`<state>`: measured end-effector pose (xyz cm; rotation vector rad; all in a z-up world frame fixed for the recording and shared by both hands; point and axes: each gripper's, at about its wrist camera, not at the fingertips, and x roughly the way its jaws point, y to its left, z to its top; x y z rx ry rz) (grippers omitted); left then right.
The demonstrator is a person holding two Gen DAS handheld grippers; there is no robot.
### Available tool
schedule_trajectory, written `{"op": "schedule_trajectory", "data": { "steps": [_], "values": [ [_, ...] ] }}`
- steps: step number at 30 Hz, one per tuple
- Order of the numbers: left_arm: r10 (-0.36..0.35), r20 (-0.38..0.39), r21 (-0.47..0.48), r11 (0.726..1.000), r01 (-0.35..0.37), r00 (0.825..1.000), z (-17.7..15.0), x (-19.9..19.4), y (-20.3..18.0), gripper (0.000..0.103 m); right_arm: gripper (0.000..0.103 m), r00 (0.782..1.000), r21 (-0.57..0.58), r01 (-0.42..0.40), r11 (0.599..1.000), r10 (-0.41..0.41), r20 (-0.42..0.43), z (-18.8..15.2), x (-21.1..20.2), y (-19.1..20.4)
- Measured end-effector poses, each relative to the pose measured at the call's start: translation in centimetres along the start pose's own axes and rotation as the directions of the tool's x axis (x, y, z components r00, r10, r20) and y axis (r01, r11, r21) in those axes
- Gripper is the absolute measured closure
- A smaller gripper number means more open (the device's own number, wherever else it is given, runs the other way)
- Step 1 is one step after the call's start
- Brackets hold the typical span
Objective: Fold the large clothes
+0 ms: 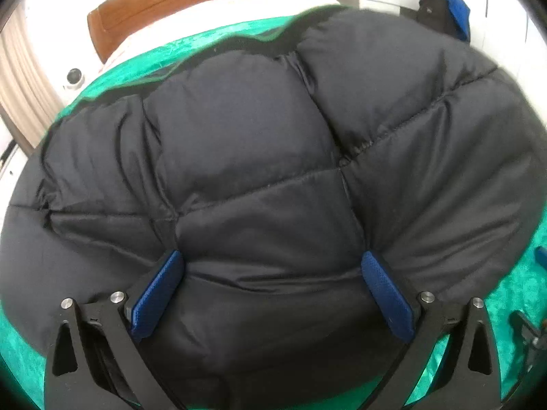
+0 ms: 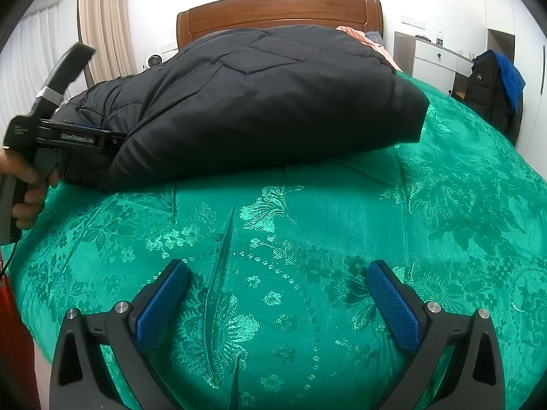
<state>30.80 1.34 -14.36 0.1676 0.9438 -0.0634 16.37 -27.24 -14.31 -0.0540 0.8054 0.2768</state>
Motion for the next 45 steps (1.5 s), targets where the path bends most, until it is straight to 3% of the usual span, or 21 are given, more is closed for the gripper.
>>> {"op": "schedule_trajectory", "data": {
  "steps": [3, 6, 9, 12, 15, 17, 19, 20, 21, 22, 23, 24, 26, 28, 30, 33, 36, 38, 40, 42, 45],
  "values": [
    [-0.028, 0.023, -0.023, 0.999, 0.029, 0.999, -0.8, -3.2, 1.0, 0.001, 0.0, 0.999, 0.038, -0.046, 0.998, 0.046, 0.002, 0.5, -0.8, -0.9],
    [-0.078, 0.098, 0.011, 0.997, 0.078, 0.992, -1.8, -6.2, 1.4, 0.001, 0.0, 0.977, 0.262, -0.201, 0.944, 0.175, 0.12, 1.7, -2.6, -4.5],
    [-0.127, 0.192, 0.117, 0.988, 0.106, 0.973, -2.4, -8.1, 0.6, 0.001, 0.0, 0.919, 0.528, -0.393, 0.753, 0.308, 0.246, 3.7, -1.2, -9.5],
    [-0.162, 0.197, 0.204, 0.971, 0.121, 0.967, -2.5, -7.6, -1.2, 0.001, 0.0, 0.875, 0.687, -0.475, 0.55, 0.381, 0.299, 5.8, 2.8, -12.7],
    [-0.233, 0.127, 0.244, 0.95, 0.197, 0.964, -2.8, -5.0, -2.6, 0.001, 0.0, 0.833, 0.751, -0.521, 0.404, 0.433, 0.345, 7.5, 6.5, -13.9],
    [-0.218, 0.087, 0.274, 0.943, 0.187, 0.972, -3.4, -2.9, -3.7, 0.001, 0.0, 0.82, 0.783, -0.522, 0.338, 0.454, 0.35, 8.5, 8.7, -13.9],
    [-0.193, 0.094, 0.286, 0.945, 0.159, 0.977, -3.7, -2.3, -4.0, 0.001, 0.008, 0.849, 0.805, -0.47, 0.362, 0.436, 0.299, 9.9, 9.6, -13.6],
    [-0.205, 0.095, 0.274, 0.946, 0.172, 0.974, -3.7, -2.6, -3.8, 0.001, 0.018, 0.866, 0.79, -0.45, 0.415, 0.418, 0.274, 10.9, 9.1, -13.2],
    [-0.227, 0.095, 0.254, 0.947, 0.197, 0.969, -3.6, -2.9, -3.3, 0.001, 0.043, 0.889, 0.747, -0.427, 0.51, 0.388, 0.244, 12.7, 8.0, -12.3],
    [-0.254, 0.093, 0.222, 0.948, 0.229, 0.963, -3.4, -3.4, -2.3, 0.001, 0.051, 0.906, 0.686, -0.41, 0.601, 0.358, 0.227, 14.5, 6.6, -11.1],
    [-0.277, 0.089, 0.187, 0.948, 0.257, 0.957, -3.3, -4.0, -1.2, 0.001, 0.053, 0.914, 0.636, -0.4, 0.66, 0.338, 0.224, 15.8, 5.6, -10.0],
    [-0.295, 0.089, 0.152, 0.948, 0.28, 0.951, -3.3, -4.5, -0.1, 0.001, 0.056, 0.926, 0.543, -0.379, 0.749, 0.306, 0.222, 18.0, 3.8, -8.0],
    [-0.333, 0.114, 0.058, 0.943, 0.328, 0.936, -3.0, -6.3, 3.5, 0.001, 0.057, 0.938, 0.389, -0.334, 0.858, 0.263, 0.225, 21.3, 1.3, -4.5],
    [-0.335, 0.15, -0.026, 0.939, 0.342, 0.93, -3.0, -8.0, 7.5, 0.001, 0.057, 0.944, 0.176, -0.272, 0.946, 0.226, 0.241, 24.7, -1.1, 1.3],
    [-0.289, 0.196, -0.123, 0.941, 0.316, 0.937, -3.2, -10.0, 12.6, 0.001, 0.057, 0.942, -0.002, -0.221, 0.975, 0.214, 0.257, 26.5, -2.4, 6.6],
    [-0.19, 0.237, -0.254, 0.934, 0.249, 0.953, -4.1, -12.0, 19.3, 0.001, 0.057, 0.938, -0.301, -0.165, 0.939, 0.243, 0.247, 27.9, -2.7, 16.7],
    [-0.105, 0.262, -0.401, 0.892, 0.207, 0.959, -6.6, -13.3, 26.4, 0.001, 0.057, 0.941, -0.544, -0.142, 0.827, 0.283, 0.185, 26.5, -0.7, 26.7],
    [-0.075, 0.253, -0.479, 0.856, 0.192, 0.964, -8.4, -13.7, 29.5, 0.001, 0.057, 0.953, -0.68, -0.149, 0.718, 0.288, 0.095, 24.5, 2.3, 32.7],
    [-0.067, 0.252, -0.548, 0.813, 0.199, 0.965, -10.7, -14.0, 32.3, 0.001, 0.056, 0.959, -0.763, -0.149, 0.629, 0.279, 0.042, 21.9, 4.7, 36.7],
    [-0.073, 0.245, -0.579, 0.789, 0.206, 0.967, -13.5, -14.5, 33.4, 0.001, 0.055, 0.96, -0.821, -0.118, 0.559, 0.277, 0.051, 19.5, 5.9, 39.2],
    [-0.125, 0.251, -0.581, 0.773, 0.253, 0.96, -14.1, -14.0, 32.8, 0.001, 0.052, 0.96, -0.828, -0.097, 0.552, 0.272, 0.069, 18.4, 6.1, 39.8]
  ]
}}
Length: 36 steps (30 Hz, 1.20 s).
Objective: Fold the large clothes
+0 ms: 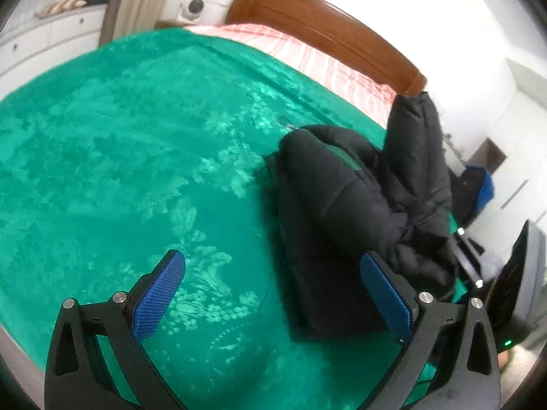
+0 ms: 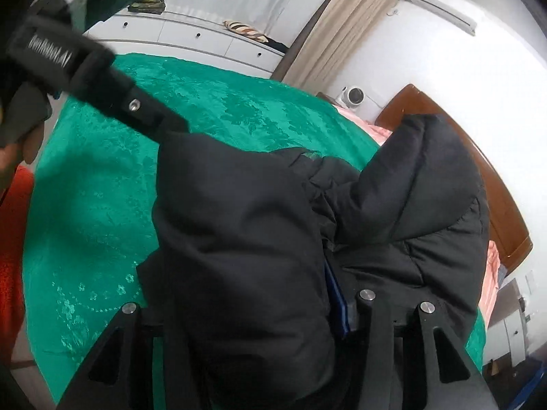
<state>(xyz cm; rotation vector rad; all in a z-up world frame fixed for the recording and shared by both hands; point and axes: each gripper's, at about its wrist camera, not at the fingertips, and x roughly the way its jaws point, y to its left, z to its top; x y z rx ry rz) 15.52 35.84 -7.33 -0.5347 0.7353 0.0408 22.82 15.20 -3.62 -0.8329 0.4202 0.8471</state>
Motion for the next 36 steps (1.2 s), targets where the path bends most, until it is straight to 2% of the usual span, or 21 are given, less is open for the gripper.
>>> {"op": "schedule_trajectory", "data": {
  "steps": [3, 4, 6, 9, 11, 13, 15, 16, 18, 20, 22, 23, 24, 25, 26, 27, 28, 29, 32, 34, 36],
  "values": [
    [-0.136, -0.006, 0.002, 0.991, 0.136, 0.991, 2.3, 0.6, -1.8, 0.001, 0.046, 1.0, -0.001, 0.029, 1.0, -0.029, 0.005, -0.8, -0.5, -0.1],
    [-0.198, -0.006, 0.011, 0.98, 0.198, 0.98, 3.9, 0.7, -2.8, 0.001, 0.036, 0.999, -0.003, 0.031, 1.0, -0.031, 0.01, -1.0, -0.7, -0.1],
    [-0.259, -0.031, 0.044, 0.964, 0.261, 0.965, 5.6, 1.3, -4.7, 0.001, 0.023, 0.999, 0.008, 0.016, 1.0, -0.016, 0.032, -1.2, -2.6, 0.6],
    [-0.262, -0.044, 0.134, 0.955, 0.266, 0.964, 7.5, 2.2, -8.7, 0.001, 0.021, 0.994, 0.113, -0.054, 0.992, 0.043, 0.1, -1.7, -6.8, 0.3],
    [-0.24, -0.055, 0.169, 0.954, 0.246, 0.969, 7.6, 2.9, -10.0, 0.001, 0.02, 0.98, 0.252, -0.149, 0.956, 0.11, 0.164, -2.6, -9.7, -1.9],
    [-0.219, -0.037, 0.15, 0.963, 0.222, 0.975, 6.8, 2.9, -9.6, 0.001, 0.016, 0.966, 0.399, -0.208, 0.893, 0.122, 0.229, -3.8, -11.9, -5.3],
    [-0.208, 0.001, 0.091, 0.974, 0.207, 0.978, 5.4, 2.4, -8.0, 0.001, 0.013, 0.964, 0.522, -0.196, 0.83, 0.064, 0.26, -4.7, -12.9, -9.2],
    [-0.201, 0.024, 0.059, 0.978, 0.199, 0.979, 4.8, 1.8, -7.1, 0.001, 0.011, 0.965, 0.592, -0.179, 0.786, 0.022, 0.262, -5.2, -12.9, -11.7],
    [-0.18, 0.085, -0.023, 0.983, 0.182, 0.98, 2.9, 1.0, -4.2, 0.001, 0.01, 0.97, 0.711, -0.123, 0.692, -0.068, 0.234, -6.0, -11.7, -16.3],
    [-0.106, 0.128, -0.121, 0.985, 0.121, 0.986, 0.5, 0.4, -1.2, 0.001, 0.009, 0.975, 0.806, -0.049, 0.589, -0.148, 0.168, -6.1, -8.8, -21.3],
    [-0.043, 0.12, -0.189, 0.98, 0.065, 0.992, -1.2, 0.9, 1.0, 0.001, 0.009, 0.984, 0.879, -0.018, 0.476, -0.145, 0.099, -6.7, -5.4, -24.7],
    [-0.017, 0.104, -0.213, 0.976, 0.039, 0.994, -2.3, 1.5, 2.1, 0.001, 0.009, 0.99, 0.896, -0.023, 0.443, -0.112, 0.081, -6.3, -3.2, -25.7],
    [-0.002, 0.095, -0.224, 0.974, 0.023, 0.996, -2.9, 1.9, 2.7, 0.001, 0.009, 0.997, 0.909, -0.043, 0.415, -0.044, 0.068, -5.6, -0.2, -26.1],
    [0.019, 0.089, -0.238, 0.971, 0.003, 0.996, -3.7, 2.4, 3.5, 0.001, 0.009, 0.998, 0.912, -0.058, 0.406, 0.002, 0.062, -4.9, 1.5, -26.0],
    [0.033, 0.093, -0.245, 0.969, -0.009, 0.995, -4.3, 2.6, 4.0, 0.001, 0.008, 0.998, 0.913, -0.066, 0.402, 0.048, 0.05, -4.3, 3.6, -25.1],
    [0.049, 0.097, -0.252, 0.967, -0.023, 0.994, -4.7, 2.8, 4.4, 0.001, 0.005, 0.997, 0.905, -0.052, 0.422, 0.069, 0.025, -3.5, 5.4, -23.8],
    [0.068, 0.099, -0.257, 0.966, -0.04, 0.993, -5.2, 2.9, 4.9, 0.001, 0.002, 0.998, 0.88, -0.022, 0.474, 0.06, -0.008, -2.2, 7.0, -22.1],
    [0.079, 0.106, -0.251, 0.967, -0.05, 0.991, -5.6, 3.0, 5.4, 0.001, 0.001, 0.999, 0.846, 0.015, 0.533, 0.023, -0.032, -0.8, 7.9, -20.2],
    [0.117, 0.128, -0.205, 0.975, -0.09, 0.985, -5.7, 3.0, 5.7, 0.001, 0.0, 0.994, 0.744, 0.103, 0.66, -0.087, -0.06, 2.0, 9.5, -15.2],
    [0.125, 0.137, -0.19, 0.977, -0.097, 0.983, -5.6, 3.2, 5.7, 0.001, 0.0, 0.986, 0.678, 0.162, 0.717, -0.142, -0.086, 2.4, 11.0, -12.4],
    [0.127, 0.132, -0.181, 0.978, -0.102, 0.983, -5.6, 3.5, 5.8, 0.001, 0.0, 0.98, 0.64, 0.198, 0.742, -0.174, -0.101, 2.8, 12.6, -11.5]
  ]
}}
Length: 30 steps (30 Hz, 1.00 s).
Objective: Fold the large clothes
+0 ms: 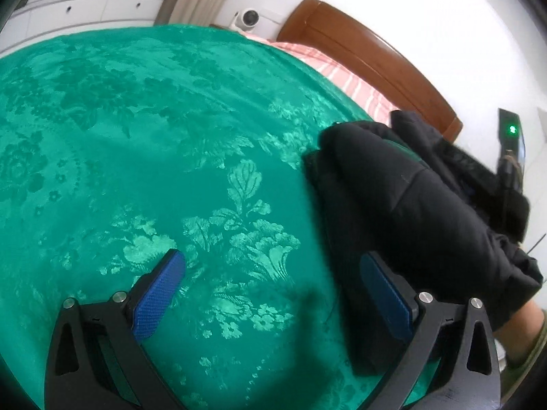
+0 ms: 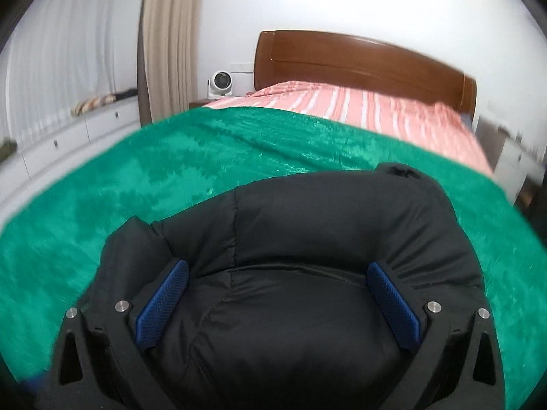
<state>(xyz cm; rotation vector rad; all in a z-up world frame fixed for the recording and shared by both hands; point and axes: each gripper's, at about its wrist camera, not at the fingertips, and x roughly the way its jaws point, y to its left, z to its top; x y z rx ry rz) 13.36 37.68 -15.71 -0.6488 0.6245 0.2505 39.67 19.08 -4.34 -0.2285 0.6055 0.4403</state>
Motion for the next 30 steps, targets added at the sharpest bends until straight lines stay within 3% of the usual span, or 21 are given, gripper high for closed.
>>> {"op": "schedule_trajectory", "data": {
  "steps": [7, 12, 17, 21, 24, 27, 30],
  "values": [
    [-0.01, -0.02, 0.004, 1.0, 0.011, 1.0, 0.5, 0.9, 0.3, 0.001, 0.0, 1.0, 0.008, -0.017, 1.0, 0.017, -0.018, -1.9, 2.2, -1.1],
    [0.008, -0.023, 0.034, 0.999, -0.007, 1.0, 0.6, 1.5, -0.2, 0.001, 0.0, 1.0, -0.043, 0.025, 0.999, -0.025, 0.006, -3.1, 2.1, -0.8],
    [0.018, -0.019, 0.057, 0.998, -0.017, 1.0, 0.5, 1.7, -0.4, 0.001, 0.0, 0.999, -0.054, 0.014, 0.998, -0.017, -0.051, -2.1, 2.0, -0.7],
    [-0.002, -0.017, 0.043, 0.999, 0.003, 1.0, 0.5, 1.4, -0.1, 0.001, 0.0, 0.99, -0.021, -0.099, 0.995, 0.096, -0.103, -0.1, -1.8, -2.6],
    [-0.01, -0.016, 0.027, 1.0, 0.01, 1.0, 0.6, 1.2, 0.1, 0.001, 0.0, 0.989, -0.06, -0.144, 0.988, 0.142, -0.043, -0.2, -8.2, -3.6],
    [-0.029, -0.016, 0.002, 1.0, 0.029, 0.999, 0.7, 1.1, 0.6, 0.001, 0.0, 0.981, -0.173, -0.189, 0.967, 0.192, -0.002, -4.0, -13.0, -2.4],
    [-0.033, -0.016, -0.007, 0.999, 0.033, 0.999, 0.8, 1.2, 0.7, 0.001, 0.0, 0.981, -0.319, -0.191, 0.928, 0.184, -0.052, -9.0, -13.0, 0.7]
  ]
}}
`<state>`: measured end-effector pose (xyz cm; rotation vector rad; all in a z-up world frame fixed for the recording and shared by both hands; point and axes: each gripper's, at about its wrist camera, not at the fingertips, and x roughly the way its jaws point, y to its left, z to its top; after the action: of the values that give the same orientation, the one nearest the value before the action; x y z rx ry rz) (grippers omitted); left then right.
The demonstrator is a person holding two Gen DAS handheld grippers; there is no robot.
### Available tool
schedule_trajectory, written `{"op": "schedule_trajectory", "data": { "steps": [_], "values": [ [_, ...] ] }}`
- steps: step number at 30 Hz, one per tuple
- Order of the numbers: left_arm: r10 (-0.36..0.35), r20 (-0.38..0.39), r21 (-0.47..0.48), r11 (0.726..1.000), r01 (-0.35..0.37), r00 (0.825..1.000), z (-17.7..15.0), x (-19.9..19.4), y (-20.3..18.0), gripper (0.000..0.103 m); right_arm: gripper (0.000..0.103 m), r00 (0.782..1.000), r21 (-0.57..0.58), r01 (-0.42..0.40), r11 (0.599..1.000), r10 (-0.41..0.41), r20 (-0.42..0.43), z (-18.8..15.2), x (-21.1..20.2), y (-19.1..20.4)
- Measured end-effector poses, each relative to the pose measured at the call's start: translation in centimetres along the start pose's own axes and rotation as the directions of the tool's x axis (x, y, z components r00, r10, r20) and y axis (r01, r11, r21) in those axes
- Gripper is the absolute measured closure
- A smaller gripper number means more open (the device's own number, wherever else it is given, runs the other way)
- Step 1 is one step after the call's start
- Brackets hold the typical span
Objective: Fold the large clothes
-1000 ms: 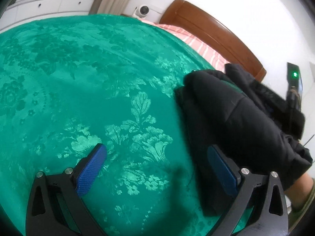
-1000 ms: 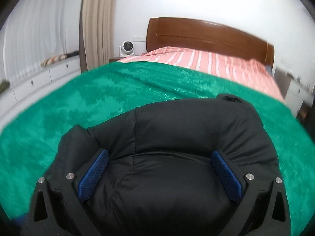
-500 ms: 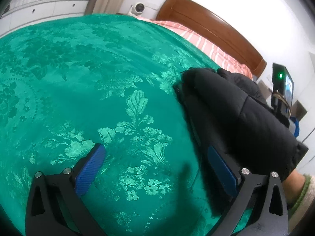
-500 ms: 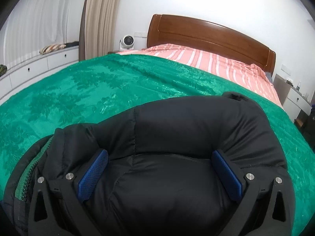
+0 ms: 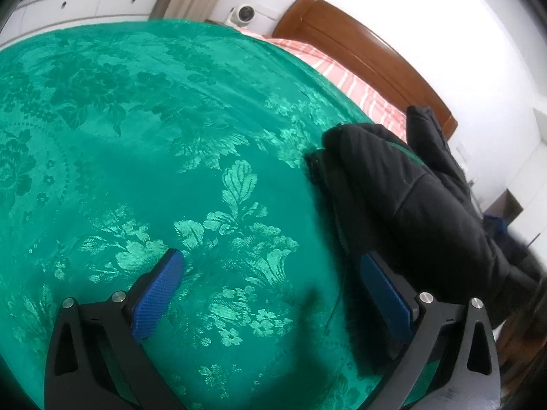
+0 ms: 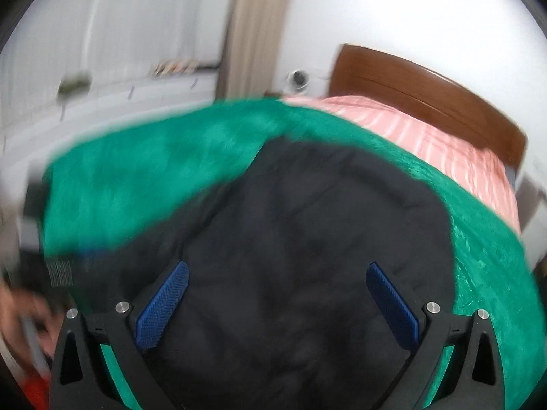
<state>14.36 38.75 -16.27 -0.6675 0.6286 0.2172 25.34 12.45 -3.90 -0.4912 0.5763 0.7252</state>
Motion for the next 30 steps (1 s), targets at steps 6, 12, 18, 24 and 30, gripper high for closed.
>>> {"op": "schedule_trajectory", "data": {
  "steps": [6, 12, 18, 24, 30],
  "values": [
    [0.034, 0.001, 0.028, 0.999, -0.034, 0.999, -0.2, -0.2, -0.4, 0.001, 0.0, 0.999, 0.084, 0.021, 0.996, -0.017, -0.038, -2.4, 2.9, 0.8],
    [0.053, -0.004, 0.044, 0.998, -0.053, 0.999, -0.3, -0.2, -0.6, 0.001, 0.0, 0.999, 0.152, 0.033, 0.988, -0.033, -0.003, -2.1, -0.7, -0.1],
    [0.071, -0.009, 0.062, 0.996, -0.071, 0.997, -0.3, -0.1, -0.8, 0.001, 0.0, 0.998, 0.205, 0.036, 0.978, -0.047, 0.051, -3.7, -4.7, -0.9],
    [0.107, -0.013, 0.103, 0.989, -0.106, 0.994, -0.6, 0.3, -1.4, 0.001, 0.0, 0.998, 0.258, 0.042, 0.965, -0.055, 0.042, -6.5, -6.8, -1.7],
    [-0.084, -0.076, -0.035, 0.996, 0.082, 0.994, 0.9, 0.3, 0.4, 0.001, 0.0, 0.998, 0.376, 0.059, 0.925, -0.068, 0.009, -9.2, -9.4, -5.8]
  ]
}}
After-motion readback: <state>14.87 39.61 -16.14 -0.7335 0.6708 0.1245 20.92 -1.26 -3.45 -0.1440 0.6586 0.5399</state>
